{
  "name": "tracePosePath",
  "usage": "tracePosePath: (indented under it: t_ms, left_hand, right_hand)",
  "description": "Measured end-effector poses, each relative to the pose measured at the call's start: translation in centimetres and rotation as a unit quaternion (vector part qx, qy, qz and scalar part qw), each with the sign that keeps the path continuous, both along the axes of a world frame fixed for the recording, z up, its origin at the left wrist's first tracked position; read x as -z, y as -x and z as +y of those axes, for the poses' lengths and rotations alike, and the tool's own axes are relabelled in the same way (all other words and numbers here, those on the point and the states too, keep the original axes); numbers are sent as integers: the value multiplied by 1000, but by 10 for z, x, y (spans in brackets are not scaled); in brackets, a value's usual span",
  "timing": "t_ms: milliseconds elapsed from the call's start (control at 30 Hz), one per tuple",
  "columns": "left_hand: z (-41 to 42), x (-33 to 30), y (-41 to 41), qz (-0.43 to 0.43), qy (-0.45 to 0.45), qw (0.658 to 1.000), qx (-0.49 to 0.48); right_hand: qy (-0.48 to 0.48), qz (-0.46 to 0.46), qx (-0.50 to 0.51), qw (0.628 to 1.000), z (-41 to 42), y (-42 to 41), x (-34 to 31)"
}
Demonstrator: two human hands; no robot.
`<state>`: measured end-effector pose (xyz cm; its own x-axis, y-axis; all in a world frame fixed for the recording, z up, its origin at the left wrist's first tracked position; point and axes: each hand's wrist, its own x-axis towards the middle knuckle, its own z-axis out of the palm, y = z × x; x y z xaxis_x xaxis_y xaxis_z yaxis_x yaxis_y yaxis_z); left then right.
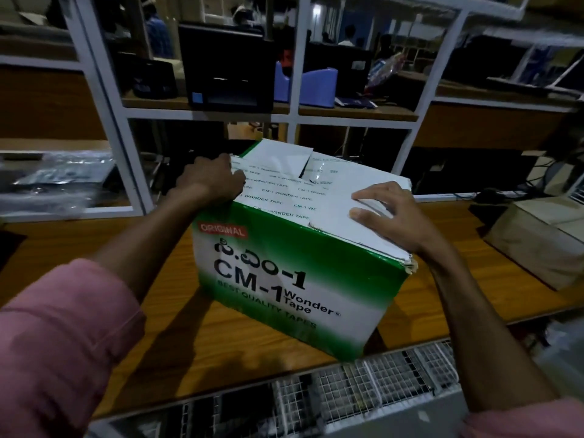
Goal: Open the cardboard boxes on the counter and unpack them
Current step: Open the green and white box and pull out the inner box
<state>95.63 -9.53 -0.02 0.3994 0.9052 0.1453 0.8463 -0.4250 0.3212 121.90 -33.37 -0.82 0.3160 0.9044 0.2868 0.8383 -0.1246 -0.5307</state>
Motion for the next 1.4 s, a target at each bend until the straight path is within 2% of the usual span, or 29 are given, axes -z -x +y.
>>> tracePosePath:
  t_ms: [200, 367, 600, 700, 800, 900, 967, 1067, 1133, 1200, 1400]
  left_hand:
    - [-7, -9, 119, 48, -21, 994, -95]
    - [-6, -14, 250, 41, -40, 988, -143]
    - [-10, -15, 359, 53, 17, 986, -157]
    - [-17, -18, 373, 62, 17, 987, -146]
    - [-12, -17, 376, 88, -55, 987, -120]
    - [-8, -8, 362, 71, -62, 996, 6]
    - [-8, 1, 352, 54, -56, 995, 67]
    - [-1, 4, 351, 40, -61, 995, 65]
    - [4, 6, 352, 50, -60, 994, 70]
    - [5, 5, 354, 46, -61, 994, 74]
    - [4, 4, 348, 20, -74, 996, 41]
  right_hand:
    - [-9, 23, -85, 996, 51, 78, -3]
    - [13, -74, -131, 989, 99, 187, -9]
    - [116, -151, -82, 978, 136, 300, -16]
    - [129, -155, -57, 978, 143, 327, -20]
    - [124, -137, -40, 982, 147, 346, -22]
    - [125, -127, -3, 984, 151, 368, -29]
    - [87, -120, 9, 989, 150, 395, -36]
    - [20, -16, -68, 997, 142, 454, -47]
    - [48, 35, -131, 990, 138, 487, -44]
    - [83, 17, -144, 986, 142, 502, -33]
    - [155, -47, -32, 986, 149, 475, -19]
